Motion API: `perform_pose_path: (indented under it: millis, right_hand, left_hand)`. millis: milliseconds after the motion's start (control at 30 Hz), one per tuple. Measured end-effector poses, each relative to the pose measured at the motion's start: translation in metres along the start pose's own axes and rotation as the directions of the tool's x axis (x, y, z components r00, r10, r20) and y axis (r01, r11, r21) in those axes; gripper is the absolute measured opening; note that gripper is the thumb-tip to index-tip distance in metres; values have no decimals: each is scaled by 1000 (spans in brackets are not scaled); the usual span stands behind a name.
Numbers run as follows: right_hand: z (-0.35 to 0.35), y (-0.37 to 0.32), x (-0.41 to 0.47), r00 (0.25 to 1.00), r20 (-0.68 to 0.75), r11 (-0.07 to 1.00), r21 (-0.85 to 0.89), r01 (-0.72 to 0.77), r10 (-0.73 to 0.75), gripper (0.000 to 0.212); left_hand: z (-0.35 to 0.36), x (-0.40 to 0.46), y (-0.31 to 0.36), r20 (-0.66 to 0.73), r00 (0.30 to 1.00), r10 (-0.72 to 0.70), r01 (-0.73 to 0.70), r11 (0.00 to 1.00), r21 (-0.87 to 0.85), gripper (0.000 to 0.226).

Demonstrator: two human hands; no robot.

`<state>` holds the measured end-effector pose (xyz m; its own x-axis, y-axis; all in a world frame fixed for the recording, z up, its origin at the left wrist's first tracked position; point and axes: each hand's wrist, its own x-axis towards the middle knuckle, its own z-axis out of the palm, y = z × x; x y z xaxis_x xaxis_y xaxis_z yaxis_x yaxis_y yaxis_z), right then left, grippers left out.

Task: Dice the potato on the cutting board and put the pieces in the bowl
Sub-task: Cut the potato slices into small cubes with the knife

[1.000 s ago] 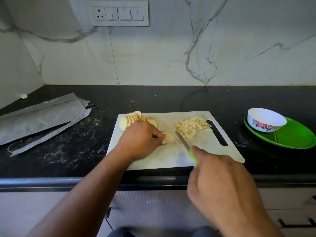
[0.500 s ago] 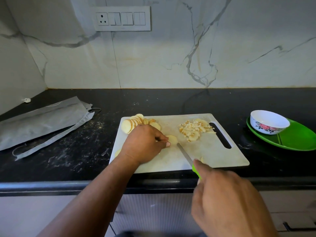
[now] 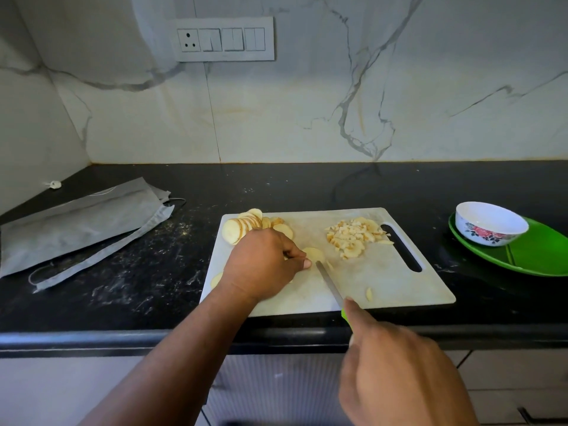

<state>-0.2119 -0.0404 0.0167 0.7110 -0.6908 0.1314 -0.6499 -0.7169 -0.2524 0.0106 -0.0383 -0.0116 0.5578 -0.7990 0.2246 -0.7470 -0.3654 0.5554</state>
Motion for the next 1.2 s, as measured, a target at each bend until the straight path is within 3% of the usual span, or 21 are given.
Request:
perform_pose_path:
  millis: [233, 600, 833, 1000, 1200]
  right_hand:
    - [1, -7, 29, 982, -186, 996, -91, 12, -28, 61]
    - [5, 0, -9, 1000, -3, 1000, -18, 19, -20, 69]
    - [7, -9, 29, 982, -190, 998, -59, 4, -15, 58]
    - [21, -11, 33, 987, -155, 999, -39, 24, -30, 58]
    - [10, 2, -8, 1000, -8, 1000, -5, 9, -9, 64]
  left_hand:
    - [-2, -5, -1, -19, 997, 77, -76, 996, 56, 14]
    - [1, -2, -5, -10, 997, 77, -77, 996, 35, 14]
    - [-1, -4, -3, -45, 999, 26, -26, 1000, 9, 6]
    - [-2, -5, -3, -33, 999, 14, -14, 1000, 20, 6]
    - [1, -3, -6, -32, 999, 8, -8, 1000, 26, 6]
